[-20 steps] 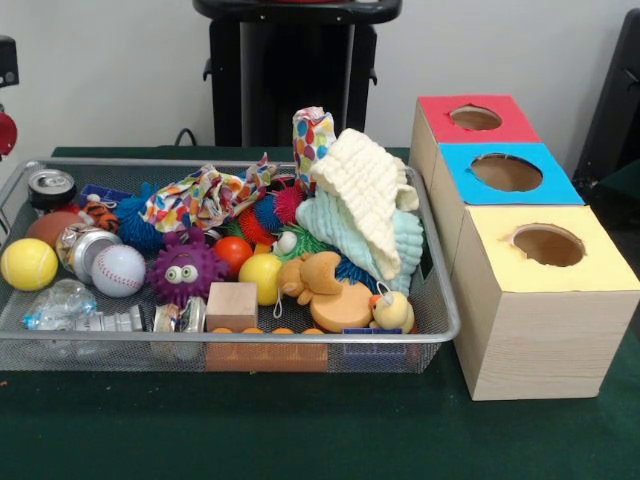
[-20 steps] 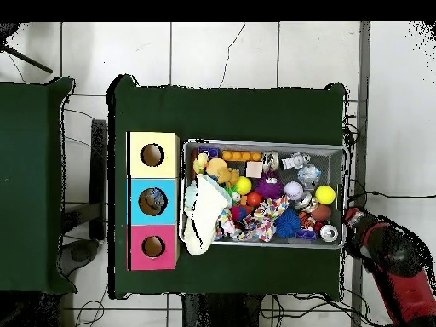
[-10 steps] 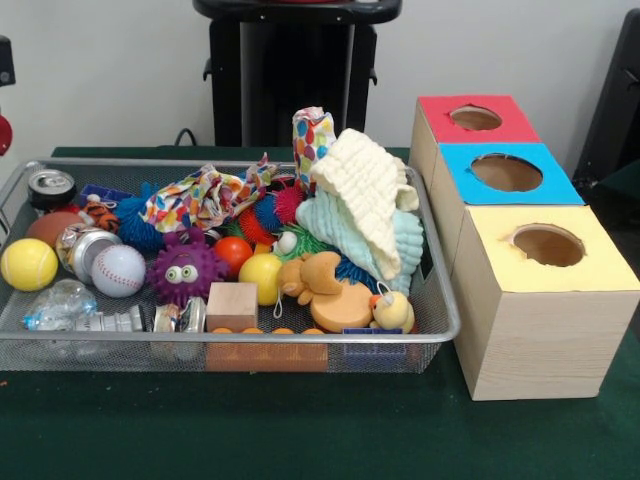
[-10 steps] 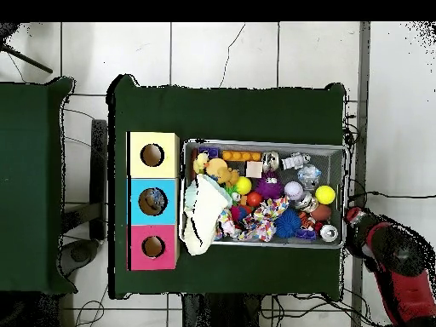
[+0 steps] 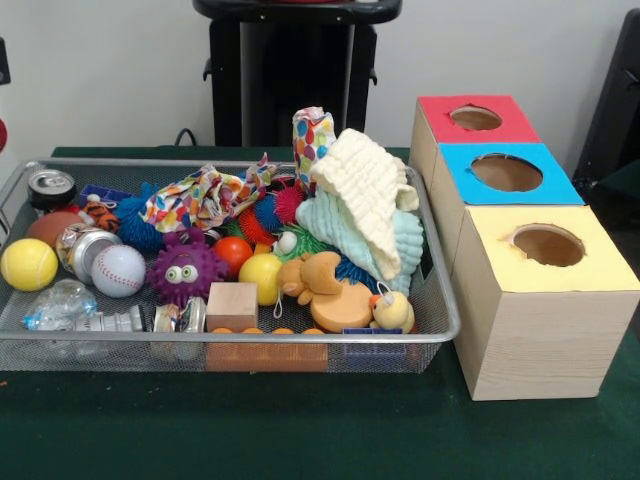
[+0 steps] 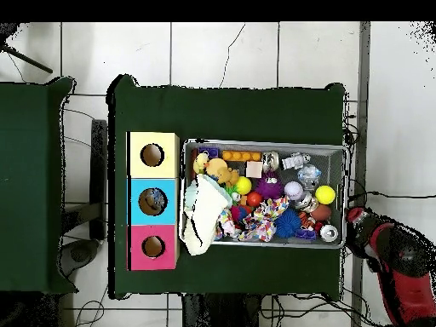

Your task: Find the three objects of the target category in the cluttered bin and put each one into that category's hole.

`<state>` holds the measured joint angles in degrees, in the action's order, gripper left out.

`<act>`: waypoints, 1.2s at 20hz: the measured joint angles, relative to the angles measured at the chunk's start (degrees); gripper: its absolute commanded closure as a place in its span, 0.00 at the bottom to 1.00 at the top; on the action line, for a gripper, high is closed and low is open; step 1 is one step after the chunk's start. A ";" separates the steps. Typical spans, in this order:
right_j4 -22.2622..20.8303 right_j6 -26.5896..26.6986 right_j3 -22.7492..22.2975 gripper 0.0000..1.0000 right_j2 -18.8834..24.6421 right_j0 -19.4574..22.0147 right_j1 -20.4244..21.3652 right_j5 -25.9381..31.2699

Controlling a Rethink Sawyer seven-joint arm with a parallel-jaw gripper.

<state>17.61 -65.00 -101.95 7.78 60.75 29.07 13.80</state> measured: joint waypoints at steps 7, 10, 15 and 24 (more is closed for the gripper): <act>0.28 -0.01 -0.17 1.00 -1.86 -2.01 0.37 -0.55; 0.26 -0.16 -0.18 1.00 -4.45 -5.07 0.73 -1.49; 0.24 -0.71 -0.92 1.00 -10.86 -13.83 2.25 -1.52; 0.20 -3.01 -2.38 1.00 -24.95 -32.44 8.73 6.63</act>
<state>17.81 -68.01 -104.33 -17.17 28.31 37.79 20.43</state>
